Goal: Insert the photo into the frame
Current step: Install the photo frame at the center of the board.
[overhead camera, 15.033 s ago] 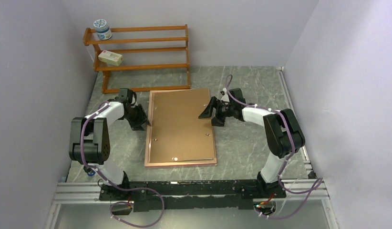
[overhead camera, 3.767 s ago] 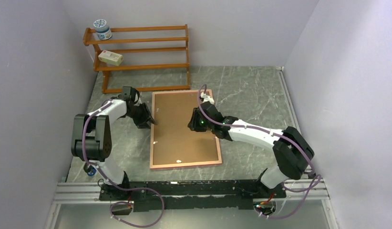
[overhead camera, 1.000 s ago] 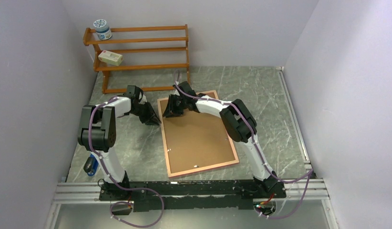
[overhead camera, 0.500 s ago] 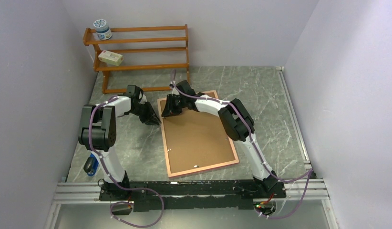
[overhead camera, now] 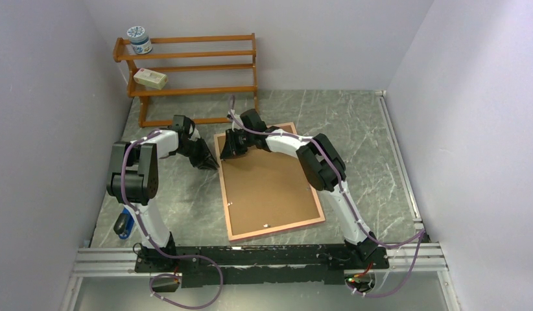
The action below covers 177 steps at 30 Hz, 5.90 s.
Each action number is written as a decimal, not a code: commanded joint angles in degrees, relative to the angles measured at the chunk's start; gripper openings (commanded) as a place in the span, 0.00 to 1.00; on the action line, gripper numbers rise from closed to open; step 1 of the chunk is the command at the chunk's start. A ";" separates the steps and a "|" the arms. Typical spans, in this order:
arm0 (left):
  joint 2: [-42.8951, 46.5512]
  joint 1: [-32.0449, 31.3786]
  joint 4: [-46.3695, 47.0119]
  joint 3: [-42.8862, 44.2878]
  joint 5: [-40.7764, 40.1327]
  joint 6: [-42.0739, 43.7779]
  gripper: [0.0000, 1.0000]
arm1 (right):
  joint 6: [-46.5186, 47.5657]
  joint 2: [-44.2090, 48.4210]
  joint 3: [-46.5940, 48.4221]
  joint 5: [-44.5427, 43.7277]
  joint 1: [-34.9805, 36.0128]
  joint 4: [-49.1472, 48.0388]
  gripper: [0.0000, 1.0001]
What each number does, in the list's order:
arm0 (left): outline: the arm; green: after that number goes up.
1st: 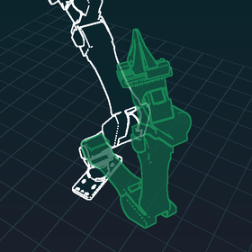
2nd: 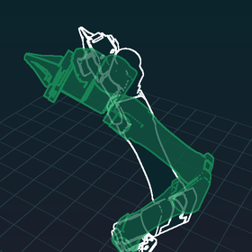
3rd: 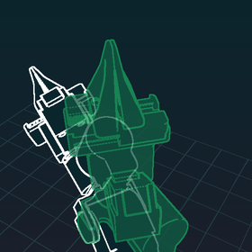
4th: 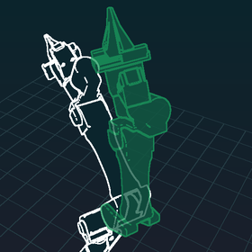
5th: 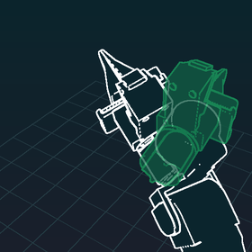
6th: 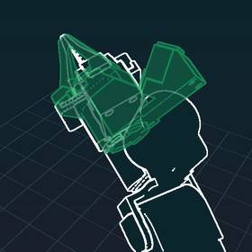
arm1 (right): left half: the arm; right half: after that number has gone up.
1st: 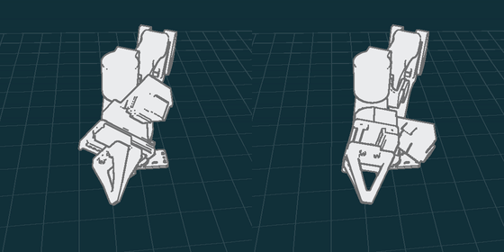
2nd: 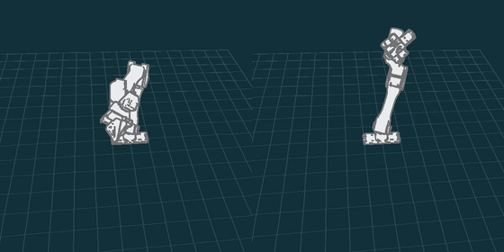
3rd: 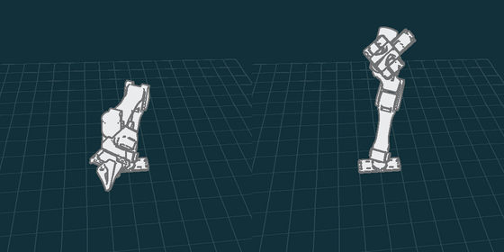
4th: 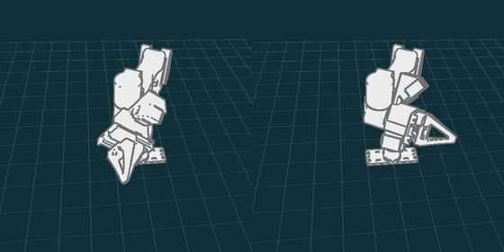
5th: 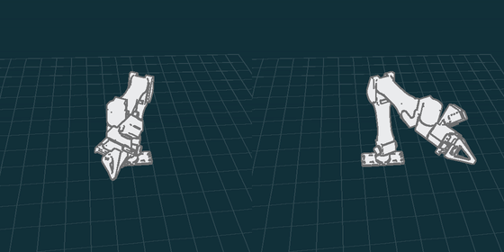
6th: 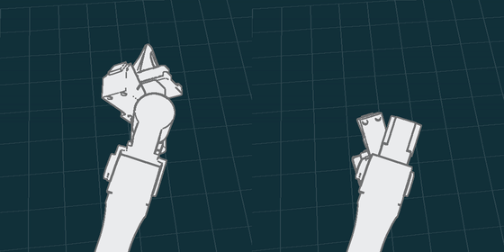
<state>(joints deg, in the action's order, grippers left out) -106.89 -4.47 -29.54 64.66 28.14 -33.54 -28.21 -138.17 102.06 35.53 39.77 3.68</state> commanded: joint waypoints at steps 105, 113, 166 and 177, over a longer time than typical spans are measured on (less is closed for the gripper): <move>6.21 -0.28 7.33 -9.73 4.26 -0.19 0.47 | -4.54 17.74 -9.66 -48.57 -15.97 42.69 0.44; 5.86 -0.28 6.90 -9.56 3.93 -0.04 0.47 | -3.77 16.55 -8.51 -50.58 -16.33 41.98 0.35; 4.46 -0.36 3.52 -8.23 2.27 1.45 0.45 | 17.21 20.82 -13.66 -34.33 -17.44 27.54 0.38; 4.42 -0.36 2.99 -8.06 1.83 1.55 0.45 | 19.90 16.67 -12.17 -33.80 -17.44 27.86 0.37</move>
<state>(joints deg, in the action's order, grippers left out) -101.97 -4.58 -24.88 55.55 32.03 -33.61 -8.95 -119.28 88.42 0.99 21.74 33.26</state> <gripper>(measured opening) 0.453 0.379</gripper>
